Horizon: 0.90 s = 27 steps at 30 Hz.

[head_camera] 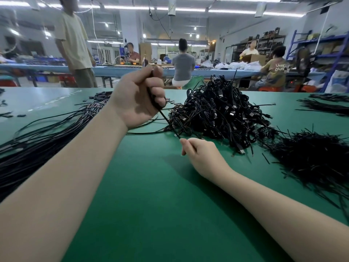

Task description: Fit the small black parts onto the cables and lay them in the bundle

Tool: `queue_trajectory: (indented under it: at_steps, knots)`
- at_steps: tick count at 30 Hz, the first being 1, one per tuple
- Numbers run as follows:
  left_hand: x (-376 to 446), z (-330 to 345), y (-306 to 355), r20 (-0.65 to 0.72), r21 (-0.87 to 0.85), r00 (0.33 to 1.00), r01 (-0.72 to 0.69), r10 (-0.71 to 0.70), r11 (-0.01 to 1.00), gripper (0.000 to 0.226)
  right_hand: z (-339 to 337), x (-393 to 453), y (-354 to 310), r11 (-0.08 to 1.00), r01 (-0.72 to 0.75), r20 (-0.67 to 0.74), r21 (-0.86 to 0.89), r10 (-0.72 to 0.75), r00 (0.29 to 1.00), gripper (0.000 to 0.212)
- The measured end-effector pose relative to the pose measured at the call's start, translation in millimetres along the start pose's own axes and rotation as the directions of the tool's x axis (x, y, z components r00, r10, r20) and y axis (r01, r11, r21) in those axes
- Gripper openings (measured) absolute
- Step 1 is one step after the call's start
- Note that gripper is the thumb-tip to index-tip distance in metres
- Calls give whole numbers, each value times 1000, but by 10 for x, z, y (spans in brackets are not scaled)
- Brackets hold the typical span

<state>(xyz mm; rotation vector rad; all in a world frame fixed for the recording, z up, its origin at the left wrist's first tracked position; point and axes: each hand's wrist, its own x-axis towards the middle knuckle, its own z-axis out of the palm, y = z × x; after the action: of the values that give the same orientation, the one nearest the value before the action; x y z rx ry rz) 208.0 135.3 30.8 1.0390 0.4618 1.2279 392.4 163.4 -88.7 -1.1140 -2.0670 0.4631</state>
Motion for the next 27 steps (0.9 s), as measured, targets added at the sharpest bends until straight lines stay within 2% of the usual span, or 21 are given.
queue_trajectory:
  at_steps: [1,3,4,6,7,8,9,11,12,14,17,20,22,24,27]
  knots:
    - [-11,-2,32,76,30,996,35,-37,999,37,-3,14,15,998,-53,-21,26,54,998,44]
    - [-30,-22,25,168,244,965,155,-199,957,28,-23,41,39,989,-131,-115,69,138,984,48]
    - [-28,-33,-35,138,418,937,238,-320,877,27,-42,51,52,985,-154,-178,82,167,970,48]
    - [0,-27,-246,-61,729,855,390,-514,563,37,-75,61,58,980,-163,-289,111,189,939,46]
    - [32,-9,-371,-163,793,832,431,-530,432,43,-82,58,45,981,-137,-329,140,176,928,42]
    - [69,11,-489,-231,807,836,450,-498,382,46,-81,55,13,981,-92,-363,169,149,920,38]
    - [113,23,-588,-267,778,860,459,-435,429,46,-74,45,-36,982,-38,-385,186,109,916,33]
    - [189,33,-694,-318,590,906,419,-277,690,43,-36,18,-113,985,71,-376,156,-8,927,23]
    - [212,31,-708,-339,474,920,347,-195,809,41,-8,0,-128,985,124,-345,117,-77,935,21]
    - [237,32,-688,-342,329,936,203,-84,922,43,43,-25,-124,979,196,-244,57,-177,953,21]
    - [235,49,-614,-306,164,951,91,-37,982,46,65,13,-50,982,145,-111,120,-132,985,22]
    - [209,39,-544,-287,35,958,26,-15,999,38,49,64,2,963,-56,1,262,58,998,27]
    - [205,2,-531,-249,-22,968,31,-35,999,34,34,85,15,911,-148,3,385,158,987,22]
    - [189,-40,-557,-196,-40,977,71,-78,997,30,7,107,11,814,-210,40,541,225,974,24]
    - [159,-64,-684,-94,-9,982,163,-163,987,22,-29,114,-6,720,-265,175,641,200,964,24]
